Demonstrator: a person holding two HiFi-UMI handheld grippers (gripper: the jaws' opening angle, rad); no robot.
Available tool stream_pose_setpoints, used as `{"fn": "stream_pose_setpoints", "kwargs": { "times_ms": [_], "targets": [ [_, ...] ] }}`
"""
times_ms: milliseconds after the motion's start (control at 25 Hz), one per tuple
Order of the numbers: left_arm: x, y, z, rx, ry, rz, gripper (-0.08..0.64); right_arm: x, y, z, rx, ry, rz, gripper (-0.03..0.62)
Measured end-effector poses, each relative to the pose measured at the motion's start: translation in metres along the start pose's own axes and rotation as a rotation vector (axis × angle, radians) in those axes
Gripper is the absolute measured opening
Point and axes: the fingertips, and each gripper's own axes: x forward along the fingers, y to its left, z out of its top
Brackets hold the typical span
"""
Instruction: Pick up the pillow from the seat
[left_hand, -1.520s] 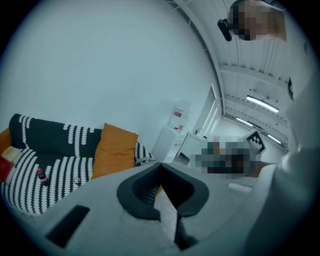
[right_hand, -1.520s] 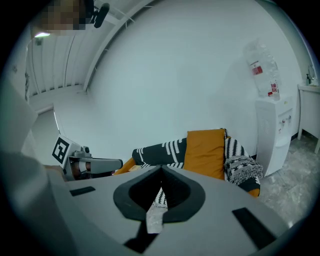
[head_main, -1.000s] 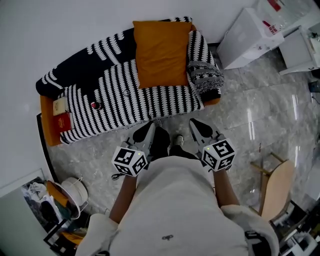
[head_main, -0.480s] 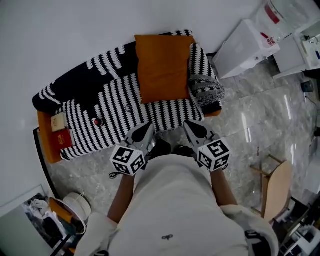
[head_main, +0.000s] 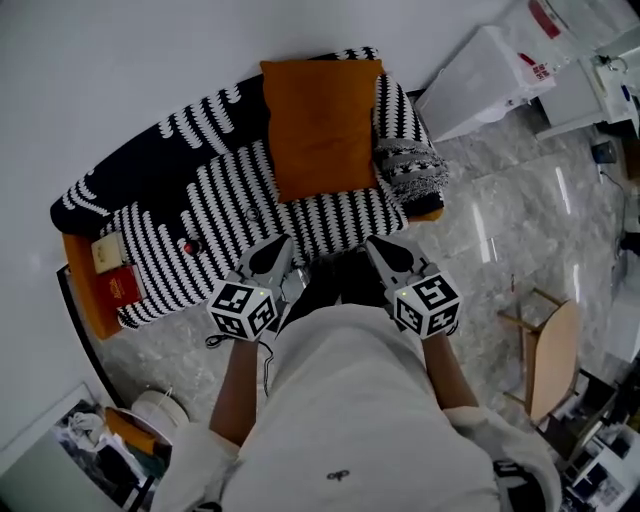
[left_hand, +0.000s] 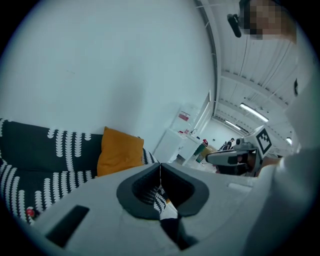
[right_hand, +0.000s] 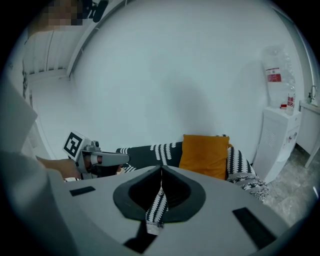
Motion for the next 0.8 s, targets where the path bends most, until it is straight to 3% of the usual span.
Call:
{"fn": "stream_pose_setpoints", "kwargs": {
  "times_ms": [360,640,800],
  "targets": [
    [0.013,0.006,-0.021,-0.052,0.068,0.023,0.014,0.011,-0.005,-0.008,0.017,0.038,0.028,0.008],
    [0.042,0.002,-0.002,-0.041,0.083,0.030,0.014,0.021,-0.037,0.015,0.016,0.032,0.054,0.008],
    [0.057,0.010,0.019,-0.027,0.063,0.096,0.014,0.032,-0.060,0.030,0.021,0.025,0.083,0.008]
  ]
}}
